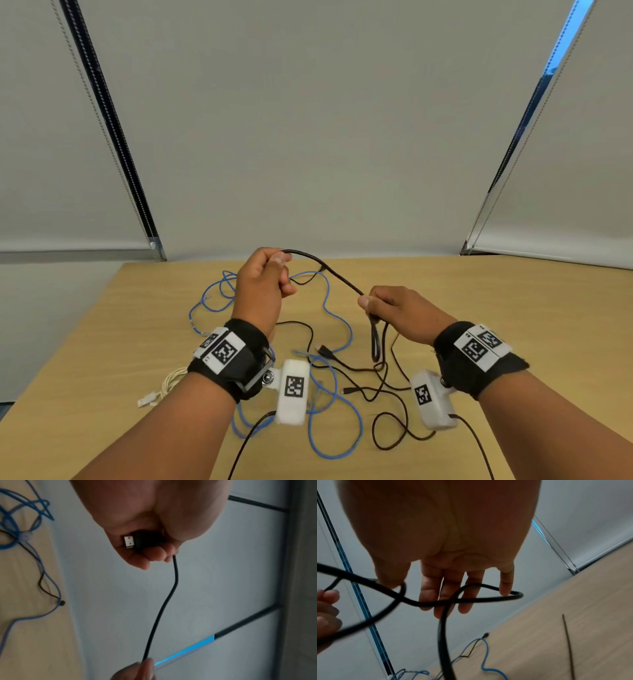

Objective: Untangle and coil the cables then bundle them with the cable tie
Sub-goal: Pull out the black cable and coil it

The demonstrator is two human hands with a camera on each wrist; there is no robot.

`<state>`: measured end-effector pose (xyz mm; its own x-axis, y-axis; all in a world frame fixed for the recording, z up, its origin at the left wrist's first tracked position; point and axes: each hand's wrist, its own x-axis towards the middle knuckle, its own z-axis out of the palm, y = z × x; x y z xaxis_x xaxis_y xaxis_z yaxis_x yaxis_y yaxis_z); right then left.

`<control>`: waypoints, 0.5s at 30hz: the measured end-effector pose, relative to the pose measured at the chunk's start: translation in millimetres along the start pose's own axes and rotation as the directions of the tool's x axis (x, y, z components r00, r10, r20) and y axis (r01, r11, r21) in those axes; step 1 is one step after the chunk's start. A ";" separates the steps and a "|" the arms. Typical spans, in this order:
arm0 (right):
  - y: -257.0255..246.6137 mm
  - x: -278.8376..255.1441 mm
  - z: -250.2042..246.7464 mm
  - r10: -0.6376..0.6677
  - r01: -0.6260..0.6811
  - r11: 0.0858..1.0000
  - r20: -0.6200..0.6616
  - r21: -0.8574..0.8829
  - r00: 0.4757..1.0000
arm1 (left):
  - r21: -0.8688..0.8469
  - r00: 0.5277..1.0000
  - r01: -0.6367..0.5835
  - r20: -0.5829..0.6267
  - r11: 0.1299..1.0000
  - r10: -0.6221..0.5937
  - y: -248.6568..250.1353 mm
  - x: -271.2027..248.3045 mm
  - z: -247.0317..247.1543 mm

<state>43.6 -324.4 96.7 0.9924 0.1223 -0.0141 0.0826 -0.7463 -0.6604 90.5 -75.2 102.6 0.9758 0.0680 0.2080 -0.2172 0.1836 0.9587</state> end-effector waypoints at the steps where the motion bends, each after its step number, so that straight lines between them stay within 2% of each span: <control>1: 3.3 -1.8 1.3 0.007 -0.007 1.000 0.028 -0.001 1.000 | -0.057 0.999 0.022 -0.043 0.998 -0.025 3.5 2.6 -2.0; 4: 20.0 -5.7 4.0 0.088 -0.081 0.995 0.167 -0.050 0.982 | -0.192 0.986 0.065 -0.140 0.979 -0.093 12.1 13.2 -12.2; 6: 28.0 -6.4 3.5 0.191 -0.167 0.978 0.226 -0.122 0.955 | -0.130 0.993 0.056 -0.097 0.990 -0.069 13.2 14.2 -16.2; 8: 25.2 -3.2 1.0 0.232 -0.220 0.971 0.145 -0.093 0.962 | -0.027 0.999 0.025 0.034 0.999 -0.025 13.1 8.7 -11.7; 10: 10.5 0.5 -4.1 0.185 -0.188 0.980 -0.042 -0.060 0.982 | 0.058 0.986 -0.018 0.165 0.998 0.008 12.8 0.9 -2.3; 12: -11.1 1.2 -11.7 0.119 -0.124 0.992 -0.235 -0.007 0.965 | 0.131 0.969 -0.066 0.245 0.989 0.032 13.7 -4.2 7.6; 13: -23.3 -0.3 -15.3 0.102 -0.078 0.992 -0.277 0.099 0.955 | 0.159 0.962 -0.087 0.271 0.983 0.041 14.9 -5.4 12.0; 15: -46.6 -4.3 -19.7 0.071 0.022 0.905 -0.203 0.424 0.977 | 0.185 0.949 -0.115 0.312 0.976 0.052 18.3 -7.1 19.5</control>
<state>37.3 -303.0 142.4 0.9936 -0.0660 0.0916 0.0582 -0.3956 -0.9166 80.2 -91.5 122.5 0.9228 -0.2313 0.3081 -0.3189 -0.0099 0.9477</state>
